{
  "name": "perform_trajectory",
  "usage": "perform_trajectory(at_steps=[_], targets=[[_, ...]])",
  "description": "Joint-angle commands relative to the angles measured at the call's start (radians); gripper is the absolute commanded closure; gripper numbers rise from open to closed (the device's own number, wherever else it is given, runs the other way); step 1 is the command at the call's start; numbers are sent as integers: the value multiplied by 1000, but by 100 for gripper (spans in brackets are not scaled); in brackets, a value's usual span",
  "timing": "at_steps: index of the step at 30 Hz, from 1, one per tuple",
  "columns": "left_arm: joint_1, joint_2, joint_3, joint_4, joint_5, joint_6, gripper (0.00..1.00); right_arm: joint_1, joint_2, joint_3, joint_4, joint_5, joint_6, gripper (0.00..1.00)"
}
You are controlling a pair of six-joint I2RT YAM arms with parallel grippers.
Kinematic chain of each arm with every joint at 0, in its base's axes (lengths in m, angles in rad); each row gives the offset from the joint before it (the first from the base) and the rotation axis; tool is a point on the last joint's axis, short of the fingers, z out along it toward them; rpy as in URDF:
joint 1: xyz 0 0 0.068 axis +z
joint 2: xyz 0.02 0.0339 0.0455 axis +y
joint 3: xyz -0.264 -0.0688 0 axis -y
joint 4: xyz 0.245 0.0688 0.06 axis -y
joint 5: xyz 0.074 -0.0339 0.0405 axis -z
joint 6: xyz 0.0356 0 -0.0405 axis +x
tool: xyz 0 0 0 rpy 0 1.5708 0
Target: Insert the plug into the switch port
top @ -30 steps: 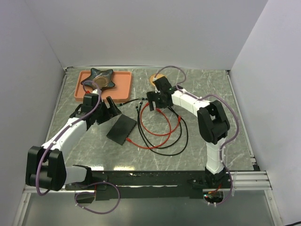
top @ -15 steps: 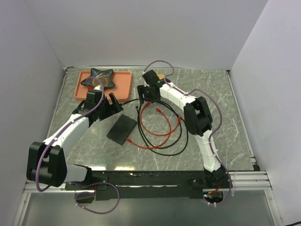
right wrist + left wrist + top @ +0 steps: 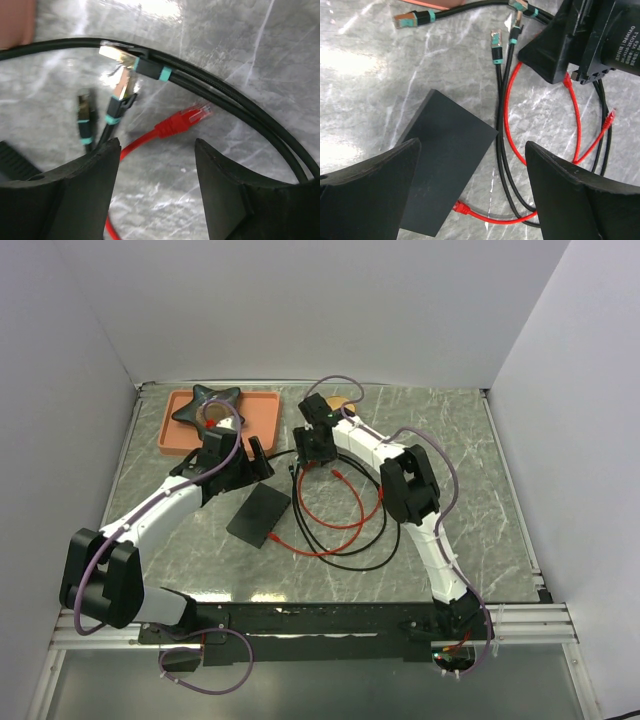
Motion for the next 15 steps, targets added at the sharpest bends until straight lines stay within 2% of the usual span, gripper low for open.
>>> perform_trajectory(at_steps=[1,5,9,11,15], targets=[[-5,-10,16,8,-52,1,8,16,36,64,-68,38,0,36],[-5,-31,8,2,-58,-1,8,17,44,72,-74,37,-4,49],[-7,-45,3,-14,-60,-2,8,17,59,84,-82,17,-29,70],[-7,-60,0,-21,-66,-4,8,17,61,81,-85,20,-50,73],[-8,-103,-21,-41,-69,-16,8,19,29,35,-56,-3,-92,88]])
